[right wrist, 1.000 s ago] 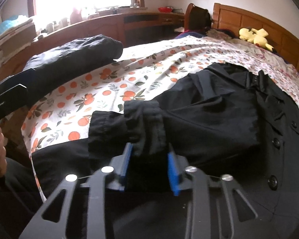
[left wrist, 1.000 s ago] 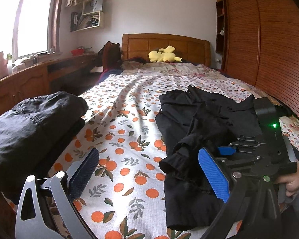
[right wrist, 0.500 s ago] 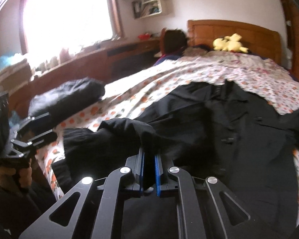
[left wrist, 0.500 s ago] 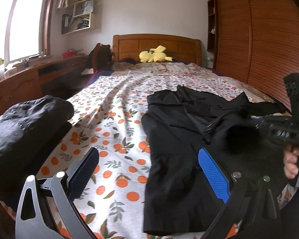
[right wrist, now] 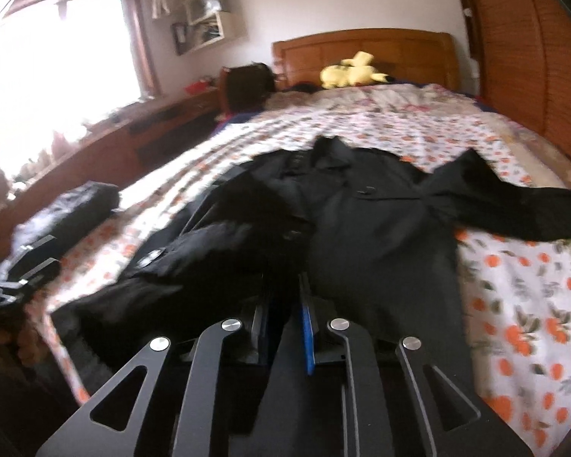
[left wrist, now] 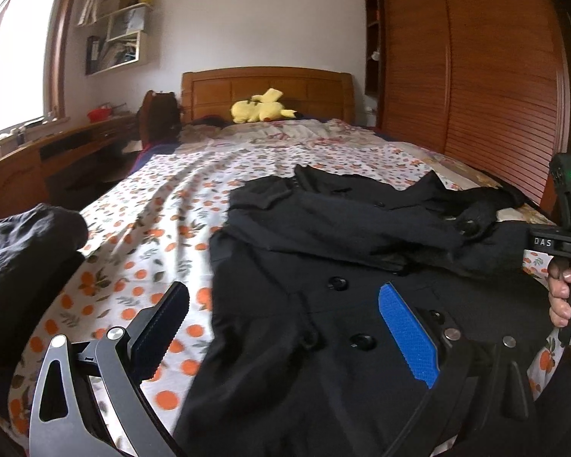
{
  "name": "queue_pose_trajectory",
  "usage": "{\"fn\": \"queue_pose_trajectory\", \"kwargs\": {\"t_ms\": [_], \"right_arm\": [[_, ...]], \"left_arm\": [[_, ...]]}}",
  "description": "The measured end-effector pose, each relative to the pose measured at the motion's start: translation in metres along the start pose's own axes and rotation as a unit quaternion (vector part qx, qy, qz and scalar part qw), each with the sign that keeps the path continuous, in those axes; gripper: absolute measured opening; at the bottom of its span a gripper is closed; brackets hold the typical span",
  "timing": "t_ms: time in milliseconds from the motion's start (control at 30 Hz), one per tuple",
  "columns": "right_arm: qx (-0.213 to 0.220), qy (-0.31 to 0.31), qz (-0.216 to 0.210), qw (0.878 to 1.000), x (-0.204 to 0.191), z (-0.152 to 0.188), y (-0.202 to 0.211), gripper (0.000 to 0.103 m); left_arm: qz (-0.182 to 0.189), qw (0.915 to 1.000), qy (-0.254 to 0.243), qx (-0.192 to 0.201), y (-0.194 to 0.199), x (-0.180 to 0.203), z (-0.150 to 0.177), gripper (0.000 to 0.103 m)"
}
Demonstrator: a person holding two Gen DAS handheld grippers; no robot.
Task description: Fold large clothes
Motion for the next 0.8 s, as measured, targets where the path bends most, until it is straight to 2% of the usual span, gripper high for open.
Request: {"fn": "queue_pose_trajectory", "kwargs": {"t_ms": [33, 100, 167, 267, 400, 600, 800], "right_arm": [[0.002, -0.003, 0.008, 1.0, 0.008, 0.001, 0.003, 0.015], [0.003, -0.011, 0.016, 1.0, 0.019, 0.002, 0.008, 0.028], [0.007, -0.006, 0.026, 1.0, 0.024, 0.004, 0.014, 0.032], [0.008, 0.006, 0.025, 1.0, 0.021, 0.009, 0.018, 0.035], [0.006, 0.025, 0.013, 1.0, 0.007, 0.018, 0.019, 0.052], [-0.009, 0.072, -0.021, 0.997, -0.034, 0.033, 0.014, 0.053], [-0.044, 0.105, -0.055, 0.992, -0.071, 0.054, -0.002, 0.053]], "left_arm": [[0.001, 1.0, -0.003, -0.001, -0.002, 0.005, 0.0, 0.1], [0.005, 0.9999, -0.01, -0.004, -0.009, 0.015, -0.002, 0.1], [0.008, 0.9998, -0.018, -0.005, -0.014, 0.024, -0.002, 0.1], [0.012, 0.9995, -0.026, -0.008, -0.021, 0.037, -0.001, 0.1], [0.015, 0.9993, -0.032, -0.011, -0.027, 0.046, -0.001, 0.1], [0.018, 0.9992, -0.032, -0.015, -0.036, 0.052, -0.002, 0.1], [0.017, 0.9992, -0.032, -0.017, -0.038, 0.053, -0.001, 0.101]]}}
Point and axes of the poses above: each gripper's, at about its wrist camera, not at the fingertips, and y roughly against the way its jaws point, x to its right, z to its underside, the point moved 9 cm from there along -y, roughly the way its jaws point, and after that the axes turned 9 degrees about -x, right-handed, at the moved point
